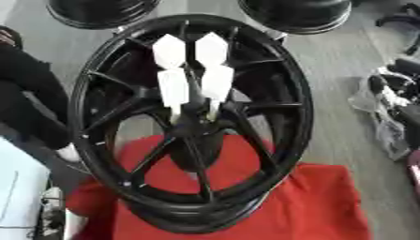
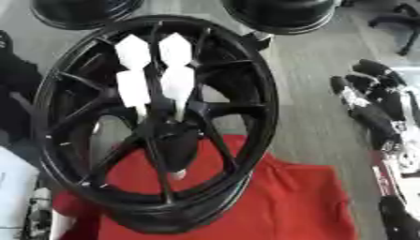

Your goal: Pull the pin out of the wheel hub.

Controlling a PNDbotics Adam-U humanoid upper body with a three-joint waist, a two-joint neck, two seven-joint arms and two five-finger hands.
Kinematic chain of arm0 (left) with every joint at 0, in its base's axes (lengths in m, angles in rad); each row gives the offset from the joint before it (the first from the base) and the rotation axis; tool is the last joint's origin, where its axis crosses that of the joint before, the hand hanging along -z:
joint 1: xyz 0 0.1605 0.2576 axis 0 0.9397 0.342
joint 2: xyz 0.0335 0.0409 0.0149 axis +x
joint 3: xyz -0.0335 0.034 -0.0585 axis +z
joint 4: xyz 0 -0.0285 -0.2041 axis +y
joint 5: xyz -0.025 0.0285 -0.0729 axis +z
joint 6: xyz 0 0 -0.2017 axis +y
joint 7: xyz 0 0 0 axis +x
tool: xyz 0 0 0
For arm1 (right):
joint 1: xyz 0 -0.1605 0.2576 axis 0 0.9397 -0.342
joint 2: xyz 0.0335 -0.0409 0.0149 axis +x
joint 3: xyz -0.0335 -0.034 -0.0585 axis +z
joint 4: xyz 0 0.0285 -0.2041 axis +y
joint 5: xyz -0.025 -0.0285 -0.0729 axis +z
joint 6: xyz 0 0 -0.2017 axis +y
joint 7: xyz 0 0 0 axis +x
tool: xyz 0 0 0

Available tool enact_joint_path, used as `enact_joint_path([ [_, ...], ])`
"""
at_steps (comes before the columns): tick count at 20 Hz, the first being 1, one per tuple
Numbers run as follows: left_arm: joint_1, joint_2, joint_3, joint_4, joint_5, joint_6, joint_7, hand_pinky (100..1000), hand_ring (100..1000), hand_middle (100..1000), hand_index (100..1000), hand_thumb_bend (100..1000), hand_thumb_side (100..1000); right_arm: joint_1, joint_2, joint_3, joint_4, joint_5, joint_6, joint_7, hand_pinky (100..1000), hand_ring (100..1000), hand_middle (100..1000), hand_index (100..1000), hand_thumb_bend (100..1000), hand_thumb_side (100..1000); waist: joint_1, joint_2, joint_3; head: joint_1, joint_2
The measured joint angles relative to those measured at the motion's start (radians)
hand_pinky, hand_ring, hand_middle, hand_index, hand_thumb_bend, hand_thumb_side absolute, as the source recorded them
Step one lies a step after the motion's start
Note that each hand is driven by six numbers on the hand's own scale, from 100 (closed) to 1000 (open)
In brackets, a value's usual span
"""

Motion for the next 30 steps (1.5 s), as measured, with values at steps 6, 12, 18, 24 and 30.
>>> enact_joint_path([
  [6, 0.000, 0.000, 0.000, 0.000, -0.022, -0.006, 0.011, 771, 818, 753, 831, 176, 841, 0.000, 0.000, 0.000, 0.000, 0.000, 0.000, 0.000, 896, 732, 705, 747, 523, 179, 0.000, 0.000, 0.000, 0.000, 0.000],
  [12, 0.000, 0.000, -0.002, 0.000, -0.030, -0.005, 0.014, 771, 817, 752, 830, 176, 842, 0.000, 0.000, 0.000, 0.000, 0.001, 0.000, 0.000, 896, 732, 706, 748, 522, 180, 0.000, 0.002, 0.000, 0.000, 0.000],
  [18, 0.000, 0.000, -0.004, -0.001, -0.030, -0.004, 0.014, 771, 817, 751, 830, 177, 842, -0.011, -0.001, 0.000, -0.001, 0.001, 0.001, 0.000, 897, 736, 710, 750, 520, 181, -0.004, 0.009, 0.004, 0.000, 0.000],
  [24, 0.004, 0.001, -0.003, -0.004, -0.030, -0.004, 0.014, 771, 817, 751, 830, 177, 844, -0.008, -0.078, 0.008, -0.049, -0.001, -0.006, 0.006, 893, 742, 715, 754, 517, 176, -0.023, 0.008, -0.003, 0.009, 0.000],
  [30, 0.014, 0.019, -0.002, -0.004, -0.038, -0.003, 0.016, 771, 817, 751, 830, 176, 845, 0.009, -0.248, 0.038, -0.153, -0.024, -0.011, 0.027, 890, 751, 723, 762, 522, 185, -0.039, 0.006, -0.015, 0.016, 0.000],
])
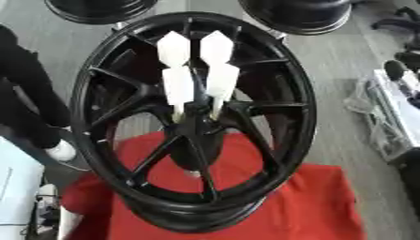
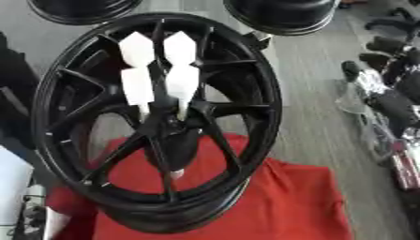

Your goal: Pull the pin out of the wheel hub.

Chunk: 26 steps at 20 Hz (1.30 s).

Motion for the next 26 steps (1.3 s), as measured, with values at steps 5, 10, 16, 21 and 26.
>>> enact_joint_path([
  [5, 0.008, 0.008, 0.002, 0.000, -0.001, 0.002, 0.002, 771, 818, 750, 830, 175, 846, -0.031, -0.165, 0.035, -0.046, -0.018, 0.002, 0.036, 883, 754, 724, 768, 552, 183, -0.007, -0.004, -0.006, 0.003, 0.000],
  [10, 0.014, 0.010, 0.002, 0.000, -0.006, 0.003, 0.003, 772, 818, 750, 830, 174, 846, -0.095, -0.323, 0.074, -0.051, -0.050, -0.020, 0.087, 875, 755, 725, 774, 577, 185, -0.012, -0.005, -0.010, 0.005, 0.000],
  [16, 0.017, 0.018, 0.002, 0.000, -0.009, 0.003, 0.003, 772, 819, 751, 830, 174, 847, -0.203, -0.473, 0.131, -0.056, -0.073, -0.015, 0.178, 867, 758, 725, 782, 595, 199, -0.018, -0.006, -0.010, 0.003, 0.000],
  [21, 0.021, 0.021, 0.002, 0.001, -0.010, 0.004, 0.002, 772, 819, 751, 829, 173, 848, -0.311, -0.565, 0.191, -0.057, -0.062, -0.002, 0.255, 858, 761, 724, 791, 610, 230, -0.024, -0.008, -0.010, 0.002, 0.000],
  [26, 0.025, 0.031, -0.002, 0.003, -0.012, 0.006, -0.001, 773, 819, 750, 829, 172, 849, -0.460, -0.589, 0.287, -0.061, -0.013, 0.042, 0.355, 852, 761, 722, 796, 620, 254, -0.031, -0.014, -0.008, -0.007, 0.000],
])
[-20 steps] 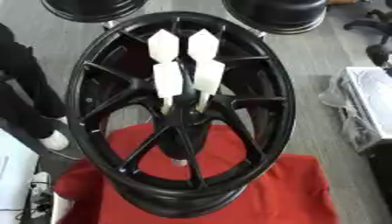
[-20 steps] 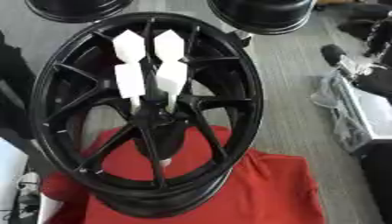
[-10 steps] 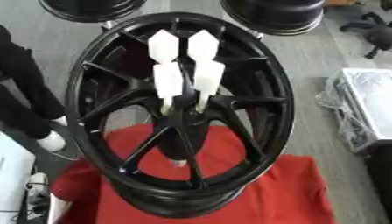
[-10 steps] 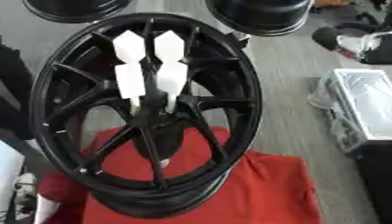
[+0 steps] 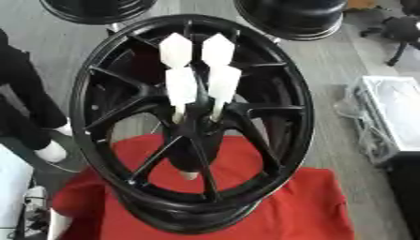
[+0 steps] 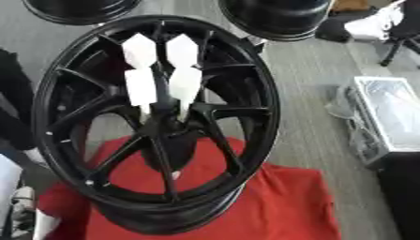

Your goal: Pull the pin out of the wheel hub.

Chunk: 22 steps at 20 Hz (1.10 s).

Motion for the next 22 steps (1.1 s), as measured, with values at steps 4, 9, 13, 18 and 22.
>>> enact_joint_path([
  [4, 0.001, 0.005, -0.003, 0.001, -0.002, 0.002, -0.002, 773, 819, 750, 827, 172, 849, -0.112, 0.011, 0.075, -0.001, 0.047, 0.072, 0.104, 848, 764, 723, 804, 592, 291, -0.007, -0.004, 0.001, -0.008, 0.000],
  [9, 0.004, 0.005, -0.004, 0.001, -0.005, 0.004, -0.005, 773, 820, 750, 826, 172, 848, -0.217, 0.048, 0.156, -0.002, 0.158, 0.128, 0.345, 843, 774, 720, 817, 503, 336, -0.013, -0.008, 0.006, -0.013, 0.000],
  [13, 0.005, 0.005, -0.008, 0.001, -0.005, 0.005, -0.006, 773, 820, 750, 825, 173, 849, -0.289, 0.095, 0.190, 0.027, 0.223, 0.110, 0.552, 843, 773, 721, 817, 487, 344, -0.014, -0.010, 0.007, -0.018, 0.000],
  [18, 0.010, 0.006, -0.008, 0.002, -0.005, 0.005, -0.006, 773, 820, 750, 825, 172, 849, -0.375, 0.171, 0.223, 0.116, 0.253, 0.088, 0.654, 844, 770, 719, 813, 469, 344, -0.016, -0.015, 0.004, -0.017, 0.000],
  [22, 0.016, 0.013, -0.008, 0.007, -0.005, 0.005, -0.006, 773, 820, 750, 825, 173, 849, -0.430, 0.247, 0.255, 0.185, 0.273, 0.085, 0.666, 844, 769, 718, 812, 464, 343, -0.016, -0.016, 0.001, -0.016, 0.000],
])
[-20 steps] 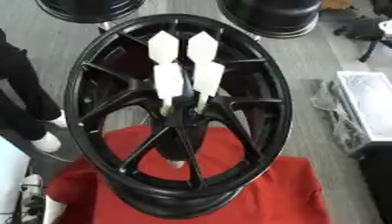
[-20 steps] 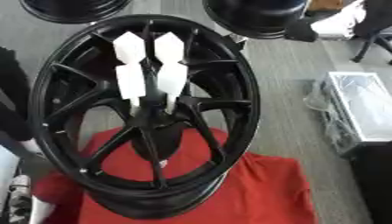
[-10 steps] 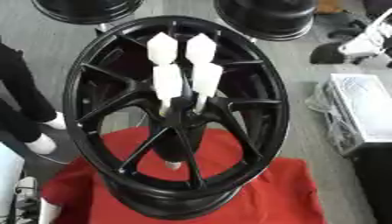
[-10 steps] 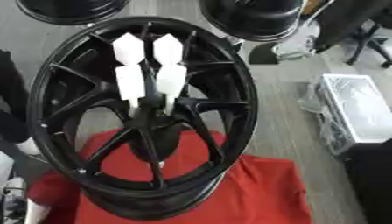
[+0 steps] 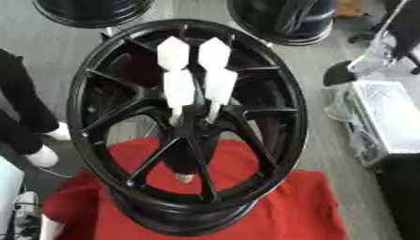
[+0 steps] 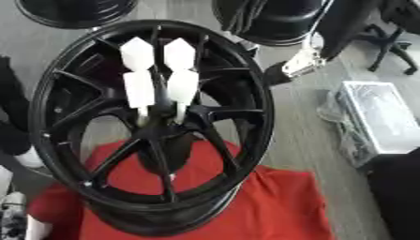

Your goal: Pull the pin out of the wheel hub.

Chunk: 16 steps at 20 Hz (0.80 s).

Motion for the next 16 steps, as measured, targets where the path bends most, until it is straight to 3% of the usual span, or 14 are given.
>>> enact_joint_path([
  [7, 0.002, 0.000, 0.000, 0.001, 0.007, 0.001, 0.002, 773, 820, 748, 825, 176, 850, -0.044, 0.124, 0.027, 0.099, 0.072, 0.008, 0.004, 837, 763, 711, 805, 485, 320, 0.003, -0.001, 0.000, -0.007, 0.000],
  [15, 0.004, 0.000, 0.001, 0.006, 0.017, 0.001, 0.013, 773, 820, 745, 823, 176, 848, -0.055, 0.217, 0.036, 0.155, 0.179, 0.034, -0.007, 826, 753, 702, 797, 474, 308, 0.000, -0.012, -0.003, -0.008, 0.000],
  [16, 0.008, 0.000, 0.003, 0.007, 0.018, 0.001, 0.015, 774, 820, 745, 824, 177, 849, -0.055, 0.227, 0.035, 0.157, 0.187, 0.041, -0.014, 822, 749, 705, 797, 480, 353, -0.002, -0.014, -0.007, -0.005, 0.000],
])
